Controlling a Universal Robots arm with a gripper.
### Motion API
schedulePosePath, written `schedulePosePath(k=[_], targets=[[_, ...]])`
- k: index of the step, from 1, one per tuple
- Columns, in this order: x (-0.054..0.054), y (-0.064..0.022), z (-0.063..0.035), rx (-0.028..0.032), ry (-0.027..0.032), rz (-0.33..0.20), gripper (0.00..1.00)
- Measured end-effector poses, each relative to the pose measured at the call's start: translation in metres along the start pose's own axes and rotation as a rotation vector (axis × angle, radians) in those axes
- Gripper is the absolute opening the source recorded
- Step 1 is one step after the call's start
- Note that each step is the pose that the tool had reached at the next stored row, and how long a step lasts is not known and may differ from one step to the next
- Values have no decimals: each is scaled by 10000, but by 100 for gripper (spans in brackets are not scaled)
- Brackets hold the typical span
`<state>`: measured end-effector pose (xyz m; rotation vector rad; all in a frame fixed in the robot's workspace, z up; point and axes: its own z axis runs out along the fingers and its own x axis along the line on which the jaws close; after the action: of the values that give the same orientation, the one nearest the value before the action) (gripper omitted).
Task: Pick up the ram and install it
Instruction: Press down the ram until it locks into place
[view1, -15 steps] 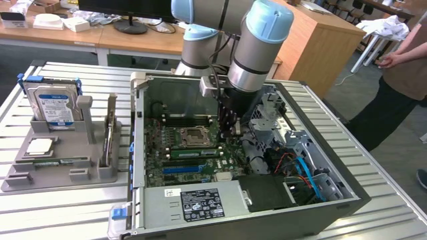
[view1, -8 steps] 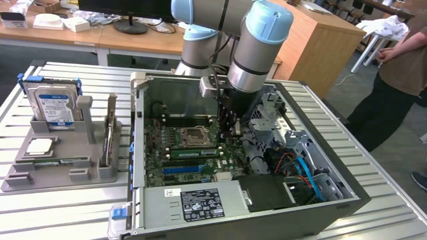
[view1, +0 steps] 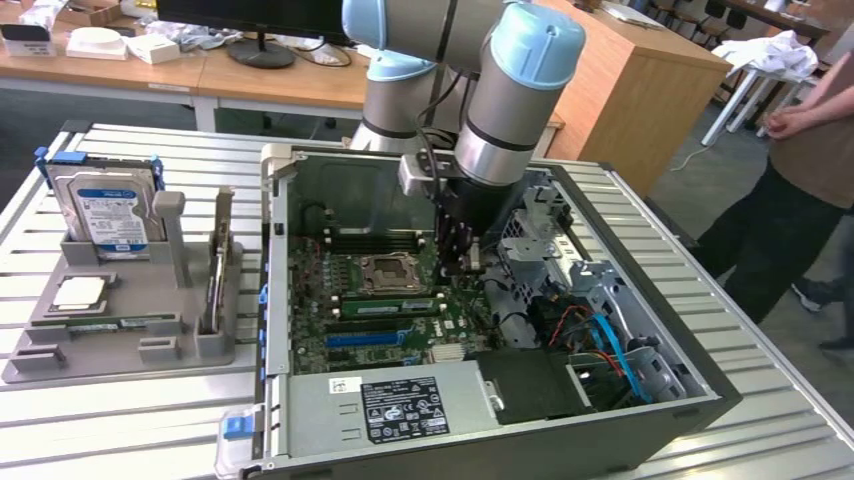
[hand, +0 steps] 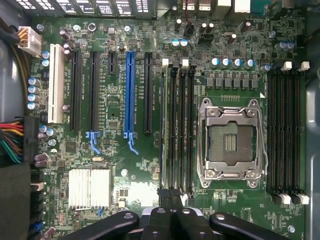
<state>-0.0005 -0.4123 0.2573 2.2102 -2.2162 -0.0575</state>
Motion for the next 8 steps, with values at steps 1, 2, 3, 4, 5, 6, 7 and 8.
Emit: schedulePosePath(k=[1,2,3,4,5,6,7,8], targets=[[0,0,10,0,1,0,10],[1,-1,19,0,1,0,10],[1,-1,27,0,1,0,10],[1,-1,34,0,1,0,10],[1,-1,42,0,1,0,10],[1,-2,51,0,1,0,10],[2,-2,60,-1,2,0,10],[2,-2,70,-1,1,0,10]])
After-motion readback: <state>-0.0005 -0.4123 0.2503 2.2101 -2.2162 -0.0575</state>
